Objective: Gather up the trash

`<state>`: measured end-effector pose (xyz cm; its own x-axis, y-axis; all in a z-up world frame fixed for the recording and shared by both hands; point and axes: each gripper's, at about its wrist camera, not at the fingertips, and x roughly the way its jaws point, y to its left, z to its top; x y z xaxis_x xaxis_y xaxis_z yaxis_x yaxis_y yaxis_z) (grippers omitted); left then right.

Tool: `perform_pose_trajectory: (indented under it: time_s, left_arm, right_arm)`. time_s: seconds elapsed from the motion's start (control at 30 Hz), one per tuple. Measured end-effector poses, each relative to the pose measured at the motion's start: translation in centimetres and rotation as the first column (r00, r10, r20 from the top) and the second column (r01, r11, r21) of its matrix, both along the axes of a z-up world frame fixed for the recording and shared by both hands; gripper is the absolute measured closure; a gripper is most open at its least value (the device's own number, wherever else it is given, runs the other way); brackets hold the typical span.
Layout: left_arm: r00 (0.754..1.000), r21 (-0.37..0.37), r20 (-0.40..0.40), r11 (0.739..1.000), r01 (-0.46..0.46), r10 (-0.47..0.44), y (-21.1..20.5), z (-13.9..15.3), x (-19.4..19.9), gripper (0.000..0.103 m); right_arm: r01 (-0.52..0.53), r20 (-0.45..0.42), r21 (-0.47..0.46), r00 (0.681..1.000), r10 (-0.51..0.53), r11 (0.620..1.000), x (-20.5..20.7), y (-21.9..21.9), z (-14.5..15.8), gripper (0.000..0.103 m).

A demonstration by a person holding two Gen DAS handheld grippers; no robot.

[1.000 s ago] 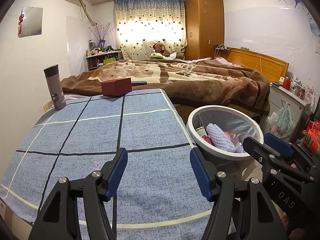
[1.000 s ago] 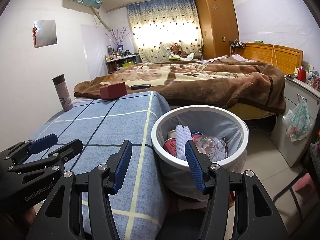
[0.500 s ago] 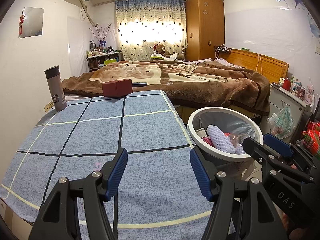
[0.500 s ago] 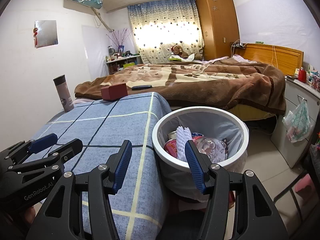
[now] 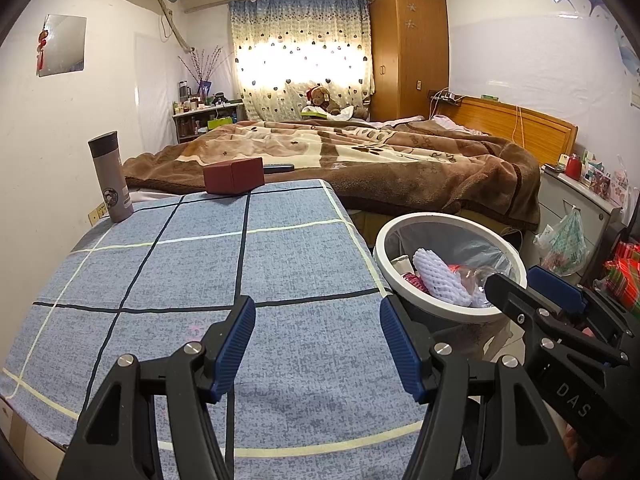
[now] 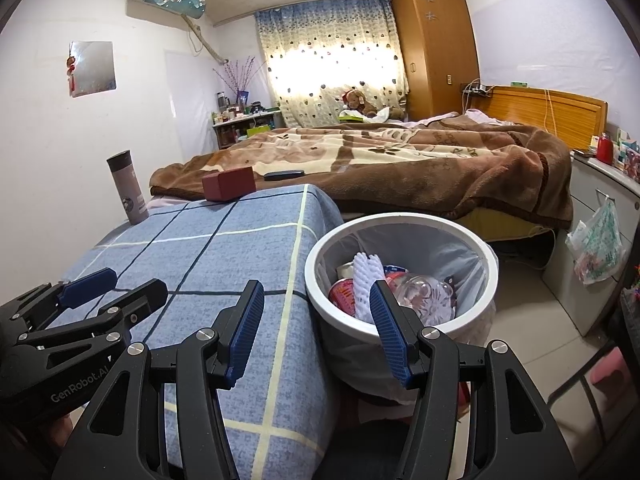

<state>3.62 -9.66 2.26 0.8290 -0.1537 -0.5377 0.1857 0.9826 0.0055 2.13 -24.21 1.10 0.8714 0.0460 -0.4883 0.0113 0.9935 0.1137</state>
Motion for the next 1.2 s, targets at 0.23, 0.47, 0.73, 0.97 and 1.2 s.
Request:
perform_pose_trajectory:
  time_s: [0.23, 0.47, 0.73, 0.97, 1.2]
  left_arm:
    - [1.0, 0.002, 0.0, 1.0, 0.0, 0.0, -0.12, -0.11, 0.01, 0.036]
    - [1.0, 0.002, 0.0, 1.0, 0.0, 0.0, -0.19, -0.15, 0.07, 0.036]
    - [1.0, 0.002, -0.002, 1.0, 0.002, -0.002, -0.25, -0.38, -0.03, 0.036]
    - [1.0, 0.003, -0.001, 1.0, 0.004, -0.004, -0.27, -0.54, -0.11, 0.036]
    - [1.0, 0.003, -0.001, 1.0, 0.002, -0.002, -0.28, -0.59, -0.14, 0.036]
  right_arm:
    - [-0.001, 0.0, 0.001, 1.0, 0.001, 1.0, -0.01, -0.04, 0.03, 0.046]
    - [-0.003, -0.001, 0.001, 1.0, 0.003, 1.0, 0.0, 0.0, -0.01, 0.046]
    - [-0.003, -0.002, 0.004, 1.0, 0.003, 1.0, 0.01, -0.03, -0.06, 0.046]
    - [0.0, -0.002, 0.01, 1.0, 0.0, 1.0, 0.13, -0.13, -0.03, 0.046]
    - [0.0, -0.003, 0.012, 1.0, 0.0, 1.0, 0.17, -0.12, -0.08, 0.046]
